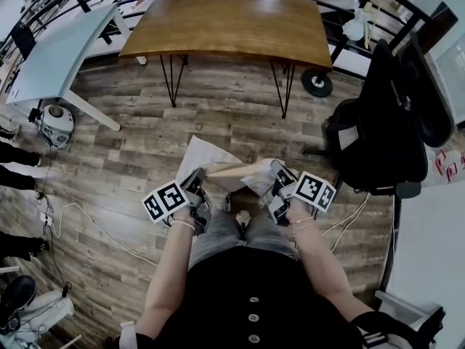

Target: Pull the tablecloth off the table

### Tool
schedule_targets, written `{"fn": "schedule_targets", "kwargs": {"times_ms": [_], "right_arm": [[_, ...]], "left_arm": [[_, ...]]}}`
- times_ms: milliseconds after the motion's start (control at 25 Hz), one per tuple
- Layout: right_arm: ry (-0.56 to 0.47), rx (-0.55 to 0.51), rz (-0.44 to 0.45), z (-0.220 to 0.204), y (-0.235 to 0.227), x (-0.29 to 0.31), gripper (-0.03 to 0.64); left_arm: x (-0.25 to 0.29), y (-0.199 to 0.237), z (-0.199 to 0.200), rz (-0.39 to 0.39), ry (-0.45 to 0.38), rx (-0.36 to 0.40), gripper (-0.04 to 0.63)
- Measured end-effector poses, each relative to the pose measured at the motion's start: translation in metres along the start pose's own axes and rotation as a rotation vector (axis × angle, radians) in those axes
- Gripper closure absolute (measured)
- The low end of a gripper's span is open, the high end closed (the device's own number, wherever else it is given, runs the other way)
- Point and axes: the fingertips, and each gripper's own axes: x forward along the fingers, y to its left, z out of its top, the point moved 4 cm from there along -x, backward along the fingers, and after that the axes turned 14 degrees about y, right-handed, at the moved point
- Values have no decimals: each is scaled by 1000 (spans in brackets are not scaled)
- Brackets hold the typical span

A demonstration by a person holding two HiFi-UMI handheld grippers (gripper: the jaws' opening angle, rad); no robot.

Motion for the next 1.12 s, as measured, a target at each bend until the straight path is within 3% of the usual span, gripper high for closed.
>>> {"fn": "schedule_targets", "kwargs": {"times_ms": [1120], "right_arm": [[10, -5, 6, 2, -2, -1, 589]], "left_arm": [[2, 0, -1, 9, 11, 7, 580]]}}
